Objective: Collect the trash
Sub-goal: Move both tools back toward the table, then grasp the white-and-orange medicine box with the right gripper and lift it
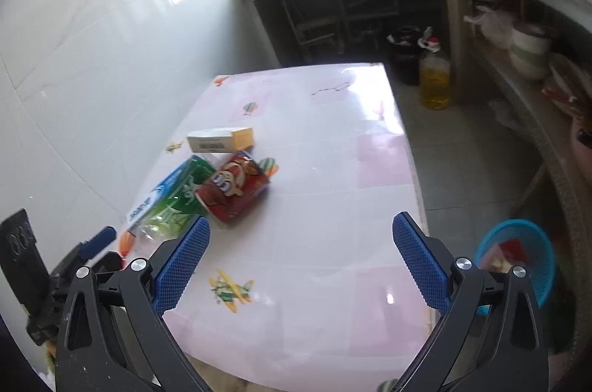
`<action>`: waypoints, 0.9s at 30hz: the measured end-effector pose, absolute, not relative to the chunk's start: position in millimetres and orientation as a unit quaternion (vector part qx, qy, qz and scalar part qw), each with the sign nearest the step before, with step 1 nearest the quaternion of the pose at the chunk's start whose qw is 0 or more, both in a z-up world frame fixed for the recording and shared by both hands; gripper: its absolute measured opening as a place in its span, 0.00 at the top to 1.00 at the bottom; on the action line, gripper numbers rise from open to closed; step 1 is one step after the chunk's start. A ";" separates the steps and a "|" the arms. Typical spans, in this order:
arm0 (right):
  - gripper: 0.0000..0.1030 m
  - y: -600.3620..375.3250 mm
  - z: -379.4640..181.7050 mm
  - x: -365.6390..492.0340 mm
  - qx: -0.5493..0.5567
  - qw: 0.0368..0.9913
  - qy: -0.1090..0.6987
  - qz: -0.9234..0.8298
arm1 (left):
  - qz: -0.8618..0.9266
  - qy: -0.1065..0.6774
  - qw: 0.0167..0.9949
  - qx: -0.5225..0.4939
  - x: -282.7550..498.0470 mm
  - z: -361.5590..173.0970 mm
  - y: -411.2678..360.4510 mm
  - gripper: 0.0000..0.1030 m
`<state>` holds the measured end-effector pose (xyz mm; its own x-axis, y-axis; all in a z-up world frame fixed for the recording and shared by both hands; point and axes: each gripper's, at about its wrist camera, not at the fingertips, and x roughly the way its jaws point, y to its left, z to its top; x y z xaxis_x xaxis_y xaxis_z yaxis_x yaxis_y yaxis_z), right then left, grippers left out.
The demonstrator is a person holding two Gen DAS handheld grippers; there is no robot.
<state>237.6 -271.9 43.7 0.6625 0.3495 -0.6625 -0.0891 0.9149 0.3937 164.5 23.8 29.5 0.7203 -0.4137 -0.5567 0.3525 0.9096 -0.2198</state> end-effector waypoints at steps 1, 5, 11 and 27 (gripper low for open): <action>0.08 -267.1 45.4 246.4 0.175 0.890 0.396 0.139 | -0.204 0.311 0.927 -0.051 164.6 29.0 28.1 0.19; 0.08 -239.7 57.8 299.6 0.182 0.857 0.432 0.213 | -0.191 0.313 0.929 -0.056 166.6 27.1 44.4 0.19; 0.08 -173.8 54.2 419.0 0.122 0.797 0.539 0.243 | -0.173 0.324 0.928 -0.066 169.6 20.5 58.9 0.19; 0.08 -97.5 -48.8 520.2 0.044 0.673 0.710 0.203 | -0.119 0.330 0.933 -0.082 191.2 9.1 122.1 0.19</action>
<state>520.2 -97.5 -48.8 -0.0903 0.3369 -0.9372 -0.2107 0.9133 0.3486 191.2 122.1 9.1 0.7545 -0.2761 -0.5954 0.1685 0.9583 -0.2309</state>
